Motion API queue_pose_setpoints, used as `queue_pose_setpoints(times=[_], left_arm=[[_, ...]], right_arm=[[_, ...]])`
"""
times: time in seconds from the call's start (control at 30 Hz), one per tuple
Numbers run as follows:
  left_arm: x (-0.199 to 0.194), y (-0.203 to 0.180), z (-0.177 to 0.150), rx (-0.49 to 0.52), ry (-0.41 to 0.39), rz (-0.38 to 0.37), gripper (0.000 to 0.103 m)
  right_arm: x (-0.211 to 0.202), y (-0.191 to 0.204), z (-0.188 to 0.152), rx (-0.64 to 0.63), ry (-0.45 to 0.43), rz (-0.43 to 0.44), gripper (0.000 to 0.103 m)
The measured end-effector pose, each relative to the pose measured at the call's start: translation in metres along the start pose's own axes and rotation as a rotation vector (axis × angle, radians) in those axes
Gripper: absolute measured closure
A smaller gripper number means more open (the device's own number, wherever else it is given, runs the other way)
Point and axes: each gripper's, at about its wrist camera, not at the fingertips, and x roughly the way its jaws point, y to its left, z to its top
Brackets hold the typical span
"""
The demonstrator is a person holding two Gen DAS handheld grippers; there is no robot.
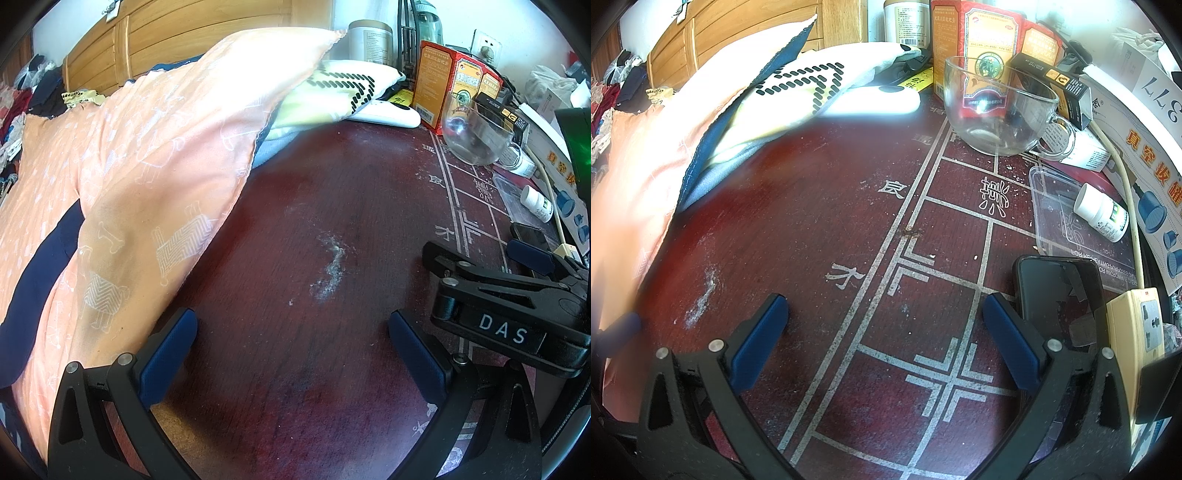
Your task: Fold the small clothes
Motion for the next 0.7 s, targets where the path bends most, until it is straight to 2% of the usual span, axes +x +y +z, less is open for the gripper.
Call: queue_pose_setpoints(times=[0.7], left_arm=[[0.0001,0.0017,-0.0012,0.001,0.000,0.001,0.000]], right_arm=[[0.0000,0.0000,0.0000,0.000,0.000,0.000,0.000]])
